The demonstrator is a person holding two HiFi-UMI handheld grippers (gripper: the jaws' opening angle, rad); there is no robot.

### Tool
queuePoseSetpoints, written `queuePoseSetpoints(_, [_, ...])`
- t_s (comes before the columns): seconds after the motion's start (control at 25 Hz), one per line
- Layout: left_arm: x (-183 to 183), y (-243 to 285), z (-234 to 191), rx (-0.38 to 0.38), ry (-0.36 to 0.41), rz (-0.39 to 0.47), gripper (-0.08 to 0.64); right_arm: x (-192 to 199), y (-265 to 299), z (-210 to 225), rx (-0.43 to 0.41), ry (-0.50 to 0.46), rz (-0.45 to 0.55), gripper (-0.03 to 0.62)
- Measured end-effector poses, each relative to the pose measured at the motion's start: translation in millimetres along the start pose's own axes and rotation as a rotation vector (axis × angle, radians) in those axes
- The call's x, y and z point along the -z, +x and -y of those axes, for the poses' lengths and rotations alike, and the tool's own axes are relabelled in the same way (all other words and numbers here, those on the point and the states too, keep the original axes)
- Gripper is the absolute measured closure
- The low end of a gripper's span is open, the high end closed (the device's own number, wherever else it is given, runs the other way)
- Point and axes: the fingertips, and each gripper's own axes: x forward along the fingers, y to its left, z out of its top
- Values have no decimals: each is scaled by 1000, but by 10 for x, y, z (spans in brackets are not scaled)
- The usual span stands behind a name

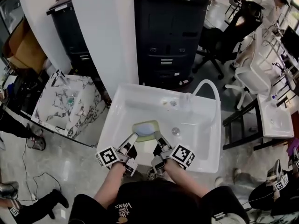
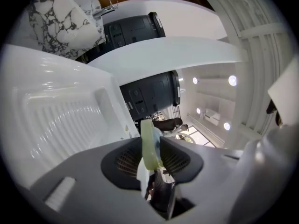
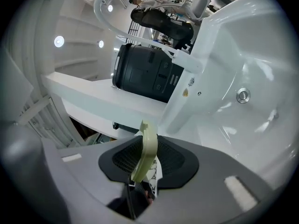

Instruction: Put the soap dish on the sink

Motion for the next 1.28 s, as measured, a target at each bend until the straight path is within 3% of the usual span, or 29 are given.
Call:
queuePoseSetpoints(0.6, [-507, 428, -290, 3, -13, -144, 419, -134, 571, 141, 64, 38, 81, 509])
queuePoseSetpoints(1.0, [-839, 722, -432, 58, -5, -176, 419, -250, 970, 187, 79, 17, 138, 509])
queuePoseSetpoints(1.28, [-908, 903, -704, 23, 5, -207, 419, -313, 1153, 386, 107, 17, 162, 509])
